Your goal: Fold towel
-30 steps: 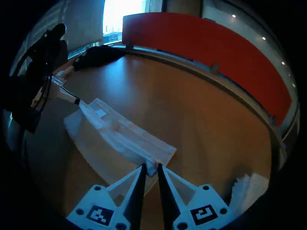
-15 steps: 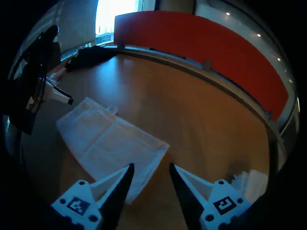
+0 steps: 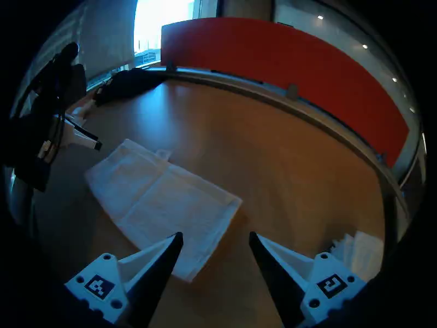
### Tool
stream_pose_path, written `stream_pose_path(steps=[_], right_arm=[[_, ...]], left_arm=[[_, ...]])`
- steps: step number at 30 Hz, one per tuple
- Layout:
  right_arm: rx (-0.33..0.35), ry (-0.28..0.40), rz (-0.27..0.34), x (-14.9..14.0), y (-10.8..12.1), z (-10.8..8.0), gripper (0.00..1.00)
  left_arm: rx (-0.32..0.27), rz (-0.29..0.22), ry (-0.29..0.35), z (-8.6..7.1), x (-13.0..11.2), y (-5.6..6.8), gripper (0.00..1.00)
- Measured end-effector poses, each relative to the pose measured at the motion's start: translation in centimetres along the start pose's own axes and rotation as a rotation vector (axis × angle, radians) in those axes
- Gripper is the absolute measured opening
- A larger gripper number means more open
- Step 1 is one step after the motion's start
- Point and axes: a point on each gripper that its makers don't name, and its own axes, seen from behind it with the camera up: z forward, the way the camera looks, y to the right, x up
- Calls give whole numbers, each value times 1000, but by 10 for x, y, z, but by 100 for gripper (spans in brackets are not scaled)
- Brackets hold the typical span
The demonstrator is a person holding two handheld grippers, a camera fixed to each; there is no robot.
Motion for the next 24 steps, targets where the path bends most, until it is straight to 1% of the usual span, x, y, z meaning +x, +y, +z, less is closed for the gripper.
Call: stream_pose_path(steps=[7,9,13,15,17,24], right_arm=[[4,-2,11,-10,-6,-12,93],[3,-1,14,-13,-7,-15,94],[2,-2,16,-18,-9,-22,94],[1,-2,16,-21,-10,-25,94],[0,-3,17,-23,-11,-27,94],[1,0,18,-26,-12,-31,93]], left_arm=[[3,19,-9,-15,-21,0,78],[5,23,-14,-19,-28,-1,84],[13,34,-22,-26,-40,-1,85],[18,37,-24,-29,-45,-1,90],[22,37,-24,-32,-48,-1,94],[34,27,-15,-40,-55,-1,94]])
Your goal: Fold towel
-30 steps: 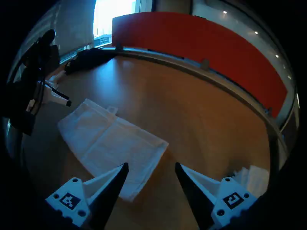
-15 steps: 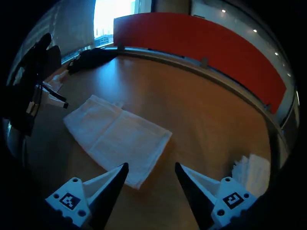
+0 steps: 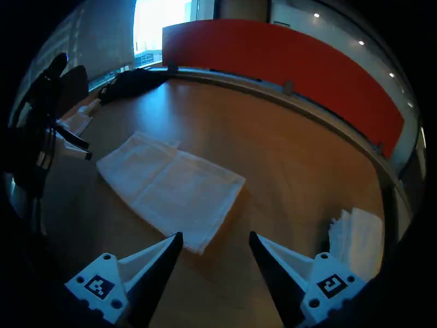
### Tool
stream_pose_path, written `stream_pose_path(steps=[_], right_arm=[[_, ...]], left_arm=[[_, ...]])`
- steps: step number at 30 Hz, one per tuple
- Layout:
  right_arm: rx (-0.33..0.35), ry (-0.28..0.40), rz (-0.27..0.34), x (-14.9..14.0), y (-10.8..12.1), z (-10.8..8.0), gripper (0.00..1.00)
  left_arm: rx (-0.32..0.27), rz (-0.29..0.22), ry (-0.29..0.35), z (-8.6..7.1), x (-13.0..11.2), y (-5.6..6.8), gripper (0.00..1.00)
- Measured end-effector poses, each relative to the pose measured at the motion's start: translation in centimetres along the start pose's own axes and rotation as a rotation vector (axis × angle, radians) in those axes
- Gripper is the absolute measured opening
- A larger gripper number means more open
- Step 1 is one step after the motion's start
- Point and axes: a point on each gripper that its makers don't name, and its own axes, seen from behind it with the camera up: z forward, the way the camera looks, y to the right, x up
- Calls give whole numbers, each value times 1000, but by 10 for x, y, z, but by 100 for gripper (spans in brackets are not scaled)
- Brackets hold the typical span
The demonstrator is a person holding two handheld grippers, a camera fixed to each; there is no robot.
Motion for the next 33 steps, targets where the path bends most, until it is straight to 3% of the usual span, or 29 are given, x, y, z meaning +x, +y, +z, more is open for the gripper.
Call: stream_pose_path(steps=[26,33], right_arm=[[16,-10,-25,-10,0,1,93],[35,-21,-46,-13,-4,8,93]], left_arm=[[38,-32,-3,-20,-25,-13,94],[61,-47,-6,-27,-35,-23,94]])
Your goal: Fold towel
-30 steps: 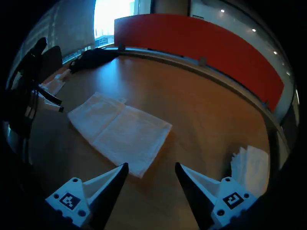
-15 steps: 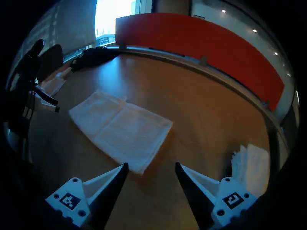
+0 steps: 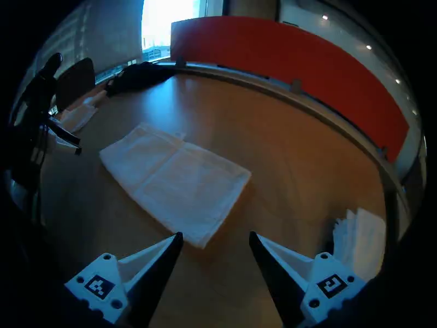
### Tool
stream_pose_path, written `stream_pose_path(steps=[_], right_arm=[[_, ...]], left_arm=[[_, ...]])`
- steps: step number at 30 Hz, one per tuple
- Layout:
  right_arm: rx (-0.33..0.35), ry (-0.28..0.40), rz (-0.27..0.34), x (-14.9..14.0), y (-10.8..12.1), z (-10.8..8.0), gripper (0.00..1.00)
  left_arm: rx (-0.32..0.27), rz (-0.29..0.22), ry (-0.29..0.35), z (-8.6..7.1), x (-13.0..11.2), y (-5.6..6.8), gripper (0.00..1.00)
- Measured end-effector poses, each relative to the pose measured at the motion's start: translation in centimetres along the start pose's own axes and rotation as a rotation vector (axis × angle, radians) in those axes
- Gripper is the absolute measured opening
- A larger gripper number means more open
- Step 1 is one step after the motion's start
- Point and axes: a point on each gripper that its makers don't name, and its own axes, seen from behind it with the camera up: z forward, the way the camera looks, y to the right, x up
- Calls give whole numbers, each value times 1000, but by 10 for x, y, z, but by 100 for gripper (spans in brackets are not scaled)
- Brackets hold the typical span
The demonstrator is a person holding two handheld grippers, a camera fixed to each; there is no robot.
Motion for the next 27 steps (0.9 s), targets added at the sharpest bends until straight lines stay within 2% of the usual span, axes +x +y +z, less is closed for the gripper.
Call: stream_pose_path(steps=[8,13,20,25,27], right_arm=[[27,-20,-18,-5,-7,10,92],[37,-50,-33,-13,-10,18,86],[78,-76,-46,-19,-19,25,67],[115,-85,-33,-19,-24,27,44],[128,-90,-29,-21,-26,27,39]], left_arm=[[22,-26,-4,-8,-9,-14,94],[30,-43,-4,-12,-14,-20,94],[42,-53,-10,-17,-22,-29,94],[44,-58,-10,-19,-25,-31,94],[43,-61,-10,-19,-26,-32,94]])
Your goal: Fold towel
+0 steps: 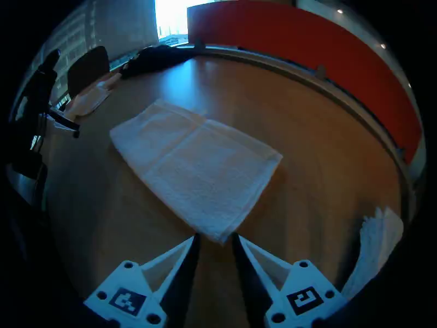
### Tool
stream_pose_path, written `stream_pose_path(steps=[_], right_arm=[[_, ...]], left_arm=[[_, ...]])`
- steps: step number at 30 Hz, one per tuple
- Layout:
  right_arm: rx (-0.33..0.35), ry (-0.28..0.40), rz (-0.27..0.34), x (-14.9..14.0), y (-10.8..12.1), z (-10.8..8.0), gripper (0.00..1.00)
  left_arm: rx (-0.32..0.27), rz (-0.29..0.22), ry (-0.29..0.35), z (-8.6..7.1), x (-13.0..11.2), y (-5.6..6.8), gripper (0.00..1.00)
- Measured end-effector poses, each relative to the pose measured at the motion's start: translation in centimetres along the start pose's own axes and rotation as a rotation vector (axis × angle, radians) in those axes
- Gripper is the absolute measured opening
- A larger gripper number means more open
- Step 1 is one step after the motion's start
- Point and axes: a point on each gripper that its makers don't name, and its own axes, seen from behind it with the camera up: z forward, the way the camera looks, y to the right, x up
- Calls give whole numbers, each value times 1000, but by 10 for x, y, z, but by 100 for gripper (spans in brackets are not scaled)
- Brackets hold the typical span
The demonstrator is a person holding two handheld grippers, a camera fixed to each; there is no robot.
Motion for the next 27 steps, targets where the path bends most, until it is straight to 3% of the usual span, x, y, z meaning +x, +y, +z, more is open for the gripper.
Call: stream_pose_path(steps=[6,12,16,27], right_arm=[[3,-8,-12,-3,1,0,39],[8,-4,-11,-4,1,0,24],[8,5,-5,-3,2,0,7],[-5,43,-14,10,1,-12,6]], left_arm=[[1,-1,2,-1,0,-2,94],[2,3,2,-2,0,-2,94],[2,3,2,-2,0,-3,94],[-1,3,6,-2,1,-3,94]])
